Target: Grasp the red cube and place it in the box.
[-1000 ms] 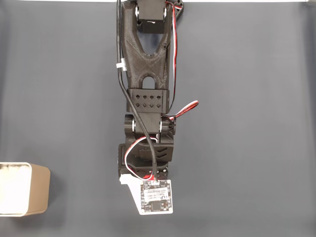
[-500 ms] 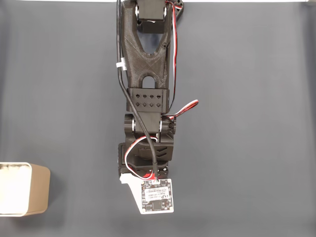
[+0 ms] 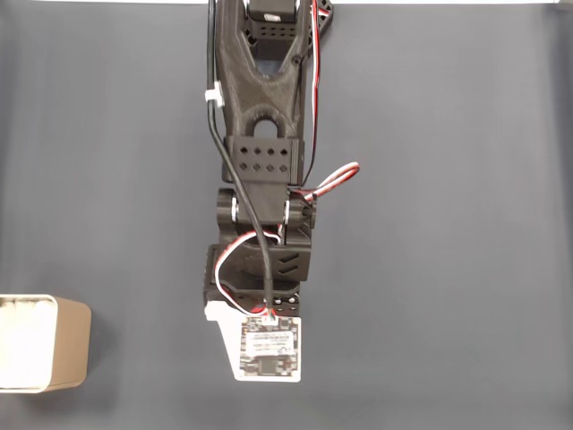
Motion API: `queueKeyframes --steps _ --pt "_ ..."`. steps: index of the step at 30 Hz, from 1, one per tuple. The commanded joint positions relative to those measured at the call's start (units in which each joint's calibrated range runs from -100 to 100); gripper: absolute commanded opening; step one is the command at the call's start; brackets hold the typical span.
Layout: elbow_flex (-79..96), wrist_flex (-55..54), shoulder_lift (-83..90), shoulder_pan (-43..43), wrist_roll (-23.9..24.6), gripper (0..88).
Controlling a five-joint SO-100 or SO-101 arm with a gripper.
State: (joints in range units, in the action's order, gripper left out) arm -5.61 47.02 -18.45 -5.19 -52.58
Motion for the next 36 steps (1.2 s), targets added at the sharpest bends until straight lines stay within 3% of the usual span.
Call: queueKeyframes --steps 1,36 --pt "-2.70 0.93 6.41 -1.13 0.98 0.1" --pt "-19.76 7.16 11.00 -9.44 3.66 0.0"
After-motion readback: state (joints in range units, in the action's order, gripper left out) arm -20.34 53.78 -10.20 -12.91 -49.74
